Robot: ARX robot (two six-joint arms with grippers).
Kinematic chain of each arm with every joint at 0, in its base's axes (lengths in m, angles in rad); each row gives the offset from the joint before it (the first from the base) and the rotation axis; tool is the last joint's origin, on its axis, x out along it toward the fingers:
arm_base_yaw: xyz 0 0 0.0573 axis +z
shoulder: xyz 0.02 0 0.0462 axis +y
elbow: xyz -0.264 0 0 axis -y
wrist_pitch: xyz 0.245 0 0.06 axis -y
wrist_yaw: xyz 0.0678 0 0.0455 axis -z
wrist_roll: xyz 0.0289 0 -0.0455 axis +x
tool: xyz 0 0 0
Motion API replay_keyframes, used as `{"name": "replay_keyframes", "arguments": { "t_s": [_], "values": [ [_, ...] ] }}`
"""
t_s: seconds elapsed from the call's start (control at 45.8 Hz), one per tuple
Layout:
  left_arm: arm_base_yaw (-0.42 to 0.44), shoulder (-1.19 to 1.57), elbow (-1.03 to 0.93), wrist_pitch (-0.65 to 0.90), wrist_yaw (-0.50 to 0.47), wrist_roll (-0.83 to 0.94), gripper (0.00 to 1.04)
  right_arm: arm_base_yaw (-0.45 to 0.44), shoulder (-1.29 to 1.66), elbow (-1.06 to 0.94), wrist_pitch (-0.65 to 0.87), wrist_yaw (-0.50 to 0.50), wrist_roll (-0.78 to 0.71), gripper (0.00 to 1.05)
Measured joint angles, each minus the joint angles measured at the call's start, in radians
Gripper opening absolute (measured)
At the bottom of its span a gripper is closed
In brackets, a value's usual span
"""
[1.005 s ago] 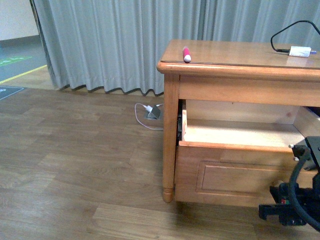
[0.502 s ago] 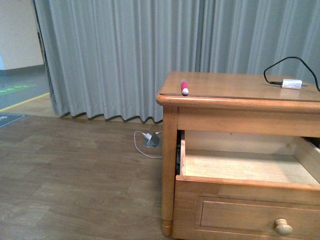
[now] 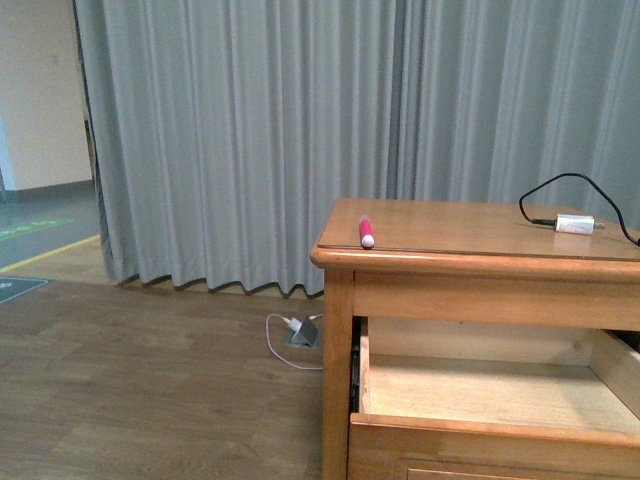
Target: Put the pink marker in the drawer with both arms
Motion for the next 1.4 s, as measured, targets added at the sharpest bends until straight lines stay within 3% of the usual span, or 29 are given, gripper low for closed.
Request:
{"name": "replay_keyframes", "arguments": {
  "t_s": [0.328, 0.437, 0.568, 0.765, 0.917, 1.136, 1.398],
  "values": [
    [0.000, 0.000, 0.000, 0.000, -0.001, 0.000, 0.99, 0.002, -0.003, 0.000, 0.000, 0.001, 0.005, 0.96],
    [-0.146, 0.153, 0.050, -0.092, -0.307, -0.048, 0.99, 0.002, -0.003, 0.000, 0.000, 0.001, 0.006, 0.96],
    [-0.230, 0.370, 0.171, 0.021, -0.347, -0.060, 0.99, 0.002, -0.003, 0.000, 0.000, 0.001, 0.006, 0.96],
    [-0.258, 0.900, 0.505, 0.322, -0.288, 0.021, 0.99, 0.002, -0.003, 0.000, 0.000, 0.001, 0.006, 0.96],
    [-0.301, 1.259, 0.768, 0.392, -0.252, 0.069, 0.99, 0.002, -0.003, 0.000, 0.000, 0.001, 0.006, 0.96],
    [-0.374, 1.703, 1.196, 0.342, -0.259, 0.124, 0.99, 0.002, -0.003, 0.000, 0.000, 0.001, 0.006, 0.96],
    [-0.411, 2.091, 1.720, 0.119, -0.296, 0.112, 0.99, 0.002, -0.003, 0.000, 0.000, 0.001, 0.006, 0.96]
  ]
}}
